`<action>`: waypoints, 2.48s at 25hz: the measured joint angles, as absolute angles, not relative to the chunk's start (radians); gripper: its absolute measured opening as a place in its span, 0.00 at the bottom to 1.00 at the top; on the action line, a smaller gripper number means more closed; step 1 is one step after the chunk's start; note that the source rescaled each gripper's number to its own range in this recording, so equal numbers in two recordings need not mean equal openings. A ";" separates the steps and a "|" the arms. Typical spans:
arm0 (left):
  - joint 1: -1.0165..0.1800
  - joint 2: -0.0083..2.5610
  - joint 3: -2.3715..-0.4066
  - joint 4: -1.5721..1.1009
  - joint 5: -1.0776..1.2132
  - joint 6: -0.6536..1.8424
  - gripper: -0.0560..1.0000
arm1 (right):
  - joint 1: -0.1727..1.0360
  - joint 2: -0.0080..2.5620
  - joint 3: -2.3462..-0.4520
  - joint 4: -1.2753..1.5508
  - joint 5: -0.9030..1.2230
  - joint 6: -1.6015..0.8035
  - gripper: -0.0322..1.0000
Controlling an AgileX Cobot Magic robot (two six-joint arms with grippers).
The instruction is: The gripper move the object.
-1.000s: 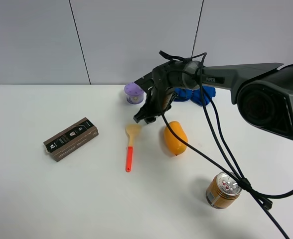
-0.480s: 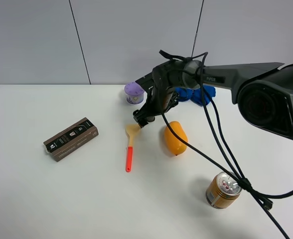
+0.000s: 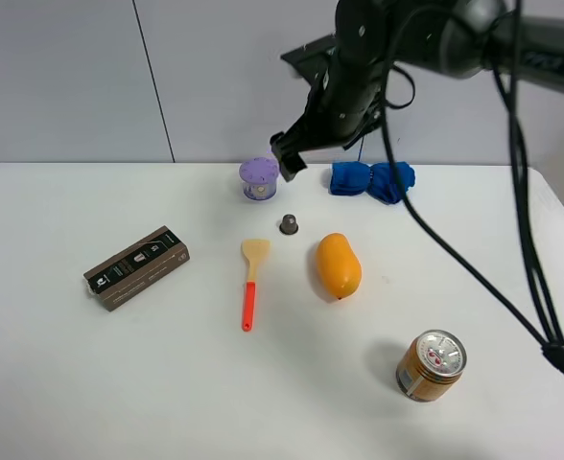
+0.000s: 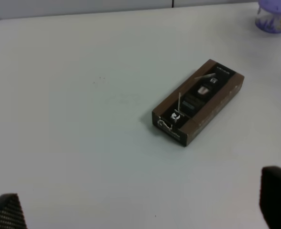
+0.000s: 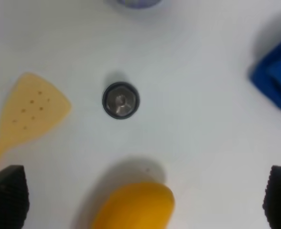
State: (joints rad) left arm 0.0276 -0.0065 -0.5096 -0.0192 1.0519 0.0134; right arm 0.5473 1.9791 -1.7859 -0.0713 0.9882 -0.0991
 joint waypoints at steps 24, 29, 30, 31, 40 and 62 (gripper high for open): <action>0.028 -0.006 -0.510 -0.020 1.052 0.013 1.00 | 0.369 1.605 -1.762 -0.274 1.215 -0.024 1.00; 0.028 -0.006 -0.510 -0.020 1.052 0.013 1.00 | 0.257 1.501 -1.645 -0.290 1.216 0.017 1.00; 0.028 -0.006 -0.510 -0.020 1.052 0.013 1.00 | 0.242 1.481 -1.615 -0.290 1.216 0.022 1.00; 0.028 -0.006 -0.510 -0.020 1.052 0.013 1.00 | 0.225 1.457 -1.589 -0.289 1.216 0.025 1.00; 0.028 -0.006 -0.510 -0.020 1.052 0.013 1.00 | 0.171 1.171 -1.370 -0.247 1.224 0.078 1.00; 0.028 -0.006 -0.510 -0.020 1.052 0.013 1.00 | 0.171 0.536 -0.745 -0.027 0.975 0.045 1.00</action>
State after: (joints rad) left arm 0.0276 -0.0065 -0.5096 -0.0201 1.0519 0.0134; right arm 0.1707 0.5360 -0.7447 -0.0269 0.9751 0.0446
